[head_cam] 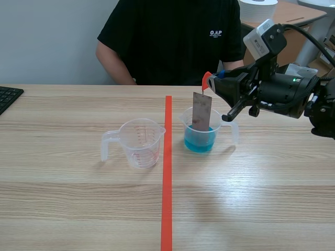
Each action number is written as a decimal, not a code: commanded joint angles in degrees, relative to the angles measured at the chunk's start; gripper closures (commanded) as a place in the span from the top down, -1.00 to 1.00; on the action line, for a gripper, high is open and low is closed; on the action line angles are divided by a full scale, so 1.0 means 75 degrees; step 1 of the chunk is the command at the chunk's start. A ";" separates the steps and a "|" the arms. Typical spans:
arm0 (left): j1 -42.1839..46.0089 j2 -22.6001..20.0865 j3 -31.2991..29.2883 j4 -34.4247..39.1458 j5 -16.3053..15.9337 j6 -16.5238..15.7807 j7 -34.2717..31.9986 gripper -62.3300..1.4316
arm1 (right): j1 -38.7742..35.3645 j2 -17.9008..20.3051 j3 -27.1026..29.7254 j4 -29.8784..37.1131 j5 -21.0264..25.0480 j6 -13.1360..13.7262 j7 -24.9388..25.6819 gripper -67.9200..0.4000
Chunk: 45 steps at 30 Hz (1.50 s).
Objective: Do the redox reaction experiment.
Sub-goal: 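Hold the plate still in the solution, then raise the plate and point at it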
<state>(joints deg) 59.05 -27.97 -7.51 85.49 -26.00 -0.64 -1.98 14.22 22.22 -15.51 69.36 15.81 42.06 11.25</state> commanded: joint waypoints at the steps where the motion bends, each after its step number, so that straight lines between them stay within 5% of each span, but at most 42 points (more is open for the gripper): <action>1: -0.0003 -0.0047 0.0041 0.0052 -0.0020 -0.0015 -0.0102 -0.80 | 0.0006 0.0023 0.0017 0.0157 -0.0006 0.0088 -0.0064 -0.94; 11: -0.0003 -0.0047 0.0041 0.0052 -0.0023 -0.0015 -0.0102 -0.80 | 0.0009 0.0172 0.0029 0.0309 0.0006 0.0088 -0.0102 -0.94; 31: -0.0003 -0.0047 0.0041 0.0052 -0.0023 -0.0015 -0.0102 -0.80 | -0.0061 0.1061 0.0035 0.1967 0.0595 0.0088 -0.0230 -0.94; 45: -0.0003 -0.0047 0.0041 0.0052 -0.0023 -0.0017 -0.0102 -0.80 | -0.0399 0.1078 0.0787 0.3156 0.1326 0.0088 -0.0935 -0.94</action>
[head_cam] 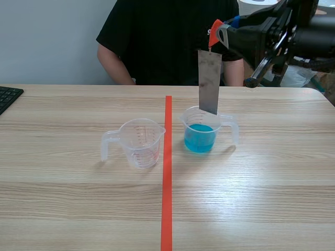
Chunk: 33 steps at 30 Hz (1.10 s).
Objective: Do the redox reaction experiment.
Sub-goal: 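Raise the plate and point at it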
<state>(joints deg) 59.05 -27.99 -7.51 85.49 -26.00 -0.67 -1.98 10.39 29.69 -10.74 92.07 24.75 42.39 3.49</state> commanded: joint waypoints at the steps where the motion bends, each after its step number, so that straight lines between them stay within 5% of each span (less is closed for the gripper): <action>1: -0.0003 -0.0044 0.0041 0.0052 -0.0023 -0.0017 -0.0105 -0.80 | 0.0111 0.0082 0.0184 0.0187 0.0221 0.0044 0.0020 -0.94; 10: -0.0003 -0.0041 0.0041 0.0052 -0.0020 -0.0012 -0.0099 -0.80 | 0.0111 0.0085 0.0344 0.0571 0.0787 0.0044 -0.0542 -0.94; 33: -0.0003 -0.0125 0.0041 0.0055 0.0003 -0.0012 -0.0169 -0.80 | 0.0111 0.0082 0.0463 0.0618 0.0790 0.0044 -0.0691 -0.94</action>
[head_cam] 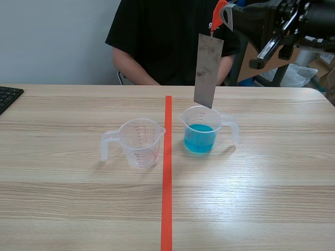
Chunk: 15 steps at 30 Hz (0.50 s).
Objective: Do the redox reaction experiment.
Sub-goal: 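Raise the plate and point at it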
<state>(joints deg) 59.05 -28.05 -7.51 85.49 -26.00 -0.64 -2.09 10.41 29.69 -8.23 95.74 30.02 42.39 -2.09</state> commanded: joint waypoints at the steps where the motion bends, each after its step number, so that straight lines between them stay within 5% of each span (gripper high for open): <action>1: -0.0003 -0.0233 0.0041 0.0055 0.0023 -0.0023 -0.0195 -0.80 | 0.0108 0.0082 0.0128 0.0128 0.0087 0.0044 0.0023 -0.94; 10: -0.0009 -0.2544 0.0041 0.0140 -0.0198 -0.1046 -0.1282 -0.80 | 0.0108 0.0079 0.0128 0.0128 0.0090 0.0044 -0.0023 -0.94; 15: -0.0516 -0.3797 0.0055 0.0265 -0.0192 -0.1964 -0.1609 -0.80 | 0.0108 0.0079 0.0128 0.0128 0.0087 0.0044 -0.0023 -0.94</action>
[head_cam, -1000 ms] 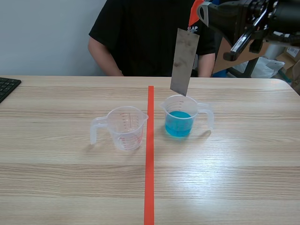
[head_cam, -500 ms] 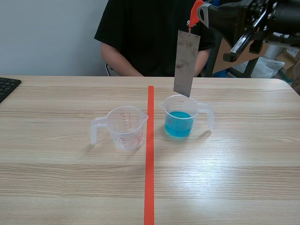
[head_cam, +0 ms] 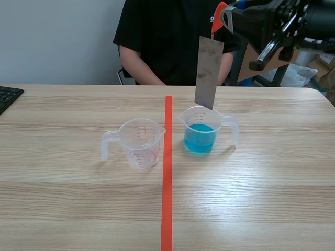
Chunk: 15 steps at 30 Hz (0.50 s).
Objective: Do the redox reaction experiment.
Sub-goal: 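Raise the plate and point at it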
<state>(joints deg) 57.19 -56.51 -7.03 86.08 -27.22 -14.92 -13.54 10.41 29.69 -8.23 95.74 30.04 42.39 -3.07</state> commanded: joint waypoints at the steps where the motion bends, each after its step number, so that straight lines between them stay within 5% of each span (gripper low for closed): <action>1: -0.0493 -0.0204 -0.0006 0.0198 -0.0029 -0.0294 -0.0085 -0.80 | 0.0108 0.0079 0.0128 0.0128 0.0085 0.0044 0.0108 -0.94; 8: -0.2305 -0.1215 0.0513 0.0717 -0.0119 -0.0956 -0.0396 -0.80 | 0.0108 0.0079 0.0128 0.0128 0.0087 0.0044 0.0108 -0.94; 15: -0.4809 -0.1236 0.2486 0.1183 -0.0090 -0.0965 -0.0140 -0.80 | 0.0108 0.0079 0.0128 0.0128 0.0085 0.0044 0.0108 -0.94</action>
<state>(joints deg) 22.70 -67.00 10.61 94.54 -27.66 -22.15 -14.26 10.41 29.69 -8.23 95.74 30.02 42.39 -3.11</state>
